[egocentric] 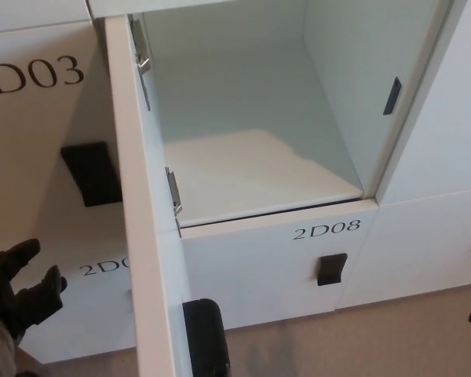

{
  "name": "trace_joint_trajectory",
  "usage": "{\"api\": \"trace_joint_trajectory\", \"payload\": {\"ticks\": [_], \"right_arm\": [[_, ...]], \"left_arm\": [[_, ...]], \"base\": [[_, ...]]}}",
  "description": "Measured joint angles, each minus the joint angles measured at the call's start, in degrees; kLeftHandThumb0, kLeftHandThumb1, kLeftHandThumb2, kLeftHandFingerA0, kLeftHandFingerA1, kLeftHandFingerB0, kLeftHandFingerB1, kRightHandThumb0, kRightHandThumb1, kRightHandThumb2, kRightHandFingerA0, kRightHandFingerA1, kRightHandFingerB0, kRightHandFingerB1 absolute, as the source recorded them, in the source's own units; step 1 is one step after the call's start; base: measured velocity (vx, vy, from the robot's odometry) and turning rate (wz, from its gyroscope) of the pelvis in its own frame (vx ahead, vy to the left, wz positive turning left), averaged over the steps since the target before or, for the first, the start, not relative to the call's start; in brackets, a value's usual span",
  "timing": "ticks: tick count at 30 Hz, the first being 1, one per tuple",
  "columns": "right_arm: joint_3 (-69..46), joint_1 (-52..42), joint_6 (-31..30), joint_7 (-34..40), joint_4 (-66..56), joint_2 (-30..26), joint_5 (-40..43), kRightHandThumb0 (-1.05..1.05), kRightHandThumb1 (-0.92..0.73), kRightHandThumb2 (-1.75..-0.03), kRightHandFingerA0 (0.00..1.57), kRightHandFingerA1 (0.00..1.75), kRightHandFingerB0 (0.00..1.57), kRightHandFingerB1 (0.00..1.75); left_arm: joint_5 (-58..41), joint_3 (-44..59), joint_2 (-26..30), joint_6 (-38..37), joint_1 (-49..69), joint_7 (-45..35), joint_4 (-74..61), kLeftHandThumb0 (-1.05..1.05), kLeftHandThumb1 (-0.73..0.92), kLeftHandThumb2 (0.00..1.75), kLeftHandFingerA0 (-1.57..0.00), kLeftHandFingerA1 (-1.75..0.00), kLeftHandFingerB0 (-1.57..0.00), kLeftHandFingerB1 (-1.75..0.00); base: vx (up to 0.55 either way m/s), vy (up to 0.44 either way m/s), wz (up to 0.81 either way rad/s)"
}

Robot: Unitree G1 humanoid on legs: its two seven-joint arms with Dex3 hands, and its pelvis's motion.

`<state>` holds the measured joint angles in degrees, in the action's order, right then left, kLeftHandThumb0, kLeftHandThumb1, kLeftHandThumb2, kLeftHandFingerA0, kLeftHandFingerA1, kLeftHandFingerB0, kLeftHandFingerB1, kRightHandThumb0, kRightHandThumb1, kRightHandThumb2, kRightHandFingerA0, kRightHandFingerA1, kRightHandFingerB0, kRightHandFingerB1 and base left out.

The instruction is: The robot walks towards an open cabinet and lifts its left hand to push the door towards the right to close it.

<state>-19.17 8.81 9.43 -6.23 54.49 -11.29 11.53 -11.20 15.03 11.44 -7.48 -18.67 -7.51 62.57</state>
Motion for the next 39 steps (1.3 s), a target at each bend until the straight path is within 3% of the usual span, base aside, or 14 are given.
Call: {"api": "trace_joint_trajectory", "payload": {"ticks": [4, 5, 10, 11, 14, 15, 21, 22, 29, 39], "right_arm": [[0.0, -1.2, 0.0, 0.0, -2.8, 0.4, 0.1, -0.15, -0.55, -0.56, 0.69, 0.55, 0.40, 0.37], [0.1, -1.5, 0.0, 0.0, -3.7, 0.5, 0.1, -0.18, -0.54, -0.56, 0.70, 0.54, 0.39, 0.37], [0.9, -4.2, -0.4, 0.0, -9.4, 1.1, 0.0, -0.21, -0.54, -0.56, 0.74, 0.55, 0.41, 0.37], [0.9, -4.2, -0.4, 0.0, -9.4, 1.1, 0.0, -0.19, -0.54, -0.55, 0.73, 0.57, 0.40, 0.37], [1.2, -5.9, -0.5, 0.0, -12.2, 1.4, 0.0, -0.19, -0.54, -0.55, 0.73, 0.57, 0.40, 0.37], [1.3, -6.5, -0.6, 0.0, -13.1, 1.5, 0.0, -0.18, -0.58, -0.58, 0.72, 0.55, 0.36, 0.37], [1.4, -7.4, -0.7, -0.1, -15.2, 1.8, 0.0, -0.14, -0.59, -0.57, 0.70, 0.53, 0.37, 0.36], [1.5, -7.6, -0.8, -0.1, -15.6, 1.9, 0.0, -0.14, -0.60, -0.57, 0.70, 0.52, 0.36, 0.36], [1.5, -8.5, -1.0, -0.2, -17.2, 2.0, 0.0, -0.17, -0.59, -0.58, 0.70, 0.54, 0.36, 0.37], [1.8, -10.2, -1.6, -0.5, -19.5, 2.0, 0.0, -0.17, -0.55, -0.56, 0.74, 0.56, 0.38, 0.37]], "left_arm": [[0.3, -1.1, -0.6, -0.7, 3.4, -0.6, -6.1, -0.36, 0.70, 0.61, -0.21, -1.05, -0.08, -0.76], [0.3, -1.2, -0.8, -0.9, 4.3, -0.8, -7.6, -0.39, 0.69, 0.57, -0.25, -0.94, -0.09, -0.73], [0.2, -1.9, -2.8, -1.0, 10.7, -1.3, -17.8, -0.35, 0.69, 0.60, -0.21, -0.98, -0.07, -0.72], [0.2, -1.9, -2.8, -1.0, 10.7, -1.3, -17.8, -0.36, 0.69, 0.60, -0.22, -1.01, -0.09, -0.83], [0.0, -2.4, -3.8, -1.0, 14.7, -1.3, -23.8, -0.36, 0.69, 0.60, -0.22, -1.01, -0.09, -0.83], [-0.1, -2.7, -4.3, -1.0, 16.5, -1.3, -26.5, -0.38, 0.70, 0.61, -0.22, -1.06, -0.09, -0.90], [-0.2, -4.2, -5.7, -1.0, 22.4, -1.6, -36.1, -0.39, 0.72, 0.56, -0.26, -1.02, -0.15, -0.89], [-0.2, -4.6, -5.9, -1.0, 23.6, -1.6, -38.2, -0.37, 0.73, 0.55, -0.28, -1.10, -0.15, -0.94], [-0.3, -7.8, -7.2, -1.0, 30.0, -2.0, -50.6, -0.38, 0.73, 0.55, -0.33, -1.14, -0.19, -0.97], [-0.1, -15.7, -8.0, -0.7, 35.6, -2.7, -68.1, -0.45, 0.72, 0.58, -0.42, -1.26, -0.30, -1.16]], "base": [[0.00, 0.000, 0.00], [0.00, 0.000, 0.00], [0.00, 0.000, 0.00], [0.00, 0.000, 0.00], [0.00, 0.000, 0.00], [0.00, 0.000, 0.00], [0.00, 0.000, 0.00], [0.00, 0.000, 0.00], [0.00, 0.000, 0.00], [0.00, 0.000, 0.00]]}}
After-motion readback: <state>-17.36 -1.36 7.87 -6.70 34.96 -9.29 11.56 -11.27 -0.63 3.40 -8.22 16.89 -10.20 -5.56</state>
